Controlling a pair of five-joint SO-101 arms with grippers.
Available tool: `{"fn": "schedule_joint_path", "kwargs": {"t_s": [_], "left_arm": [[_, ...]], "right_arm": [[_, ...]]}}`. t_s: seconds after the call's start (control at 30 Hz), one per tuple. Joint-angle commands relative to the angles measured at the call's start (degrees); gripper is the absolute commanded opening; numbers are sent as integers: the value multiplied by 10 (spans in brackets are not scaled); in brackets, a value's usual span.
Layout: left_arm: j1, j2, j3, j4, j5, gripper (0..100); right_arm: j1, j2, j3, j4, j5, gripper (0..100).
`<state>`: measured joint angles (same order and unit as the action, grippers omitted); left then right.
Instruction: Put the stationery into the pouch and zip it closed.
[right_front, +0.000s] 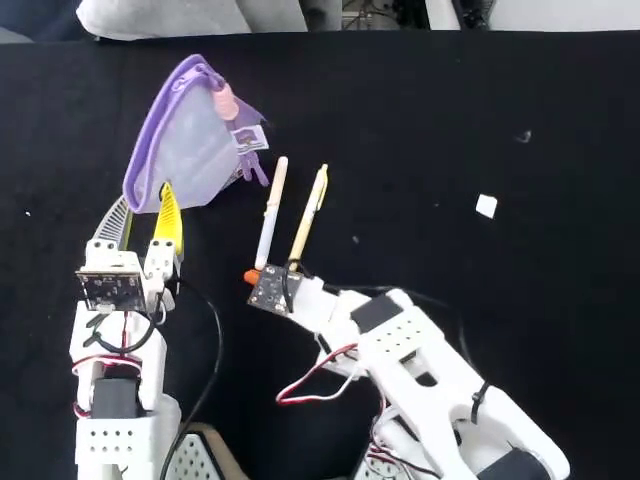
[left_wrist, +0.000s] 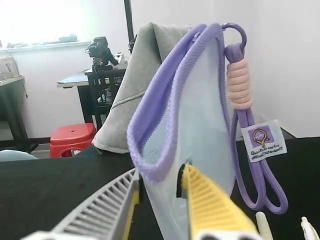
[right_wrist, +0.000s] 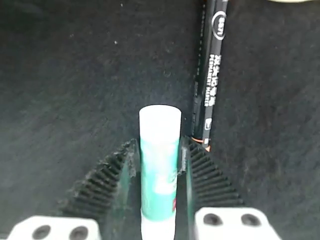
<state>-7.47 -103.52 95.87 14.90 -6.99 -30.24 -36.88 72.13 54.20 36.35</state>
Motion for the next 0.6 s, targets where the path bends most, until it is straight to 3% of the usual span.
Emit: {"fn": "schedule_joint_path", "kwargs": {"t_s": [0.0, 0.17, 0.37, 0.5, 0.57], "left_arm": [[-12, 7, 15, 7, 2, 116], [-9, 7, 15, 8, 14, 116], [-15, 7, 15, 8, 40, 116], [-15, 7, 15, 9, 40, 116], [-15, 8, 15, 9, 40, 116]], "right_arm": [[-6, -4, -1, -15, 4, 136], [-25, 15, -5, -15, 4, 135], [-31, 167, -91, -5, 1, 129], [-31, 271, -168, 18, 0, 20], [-31, 292, -185, 26, 0, 19]]}}
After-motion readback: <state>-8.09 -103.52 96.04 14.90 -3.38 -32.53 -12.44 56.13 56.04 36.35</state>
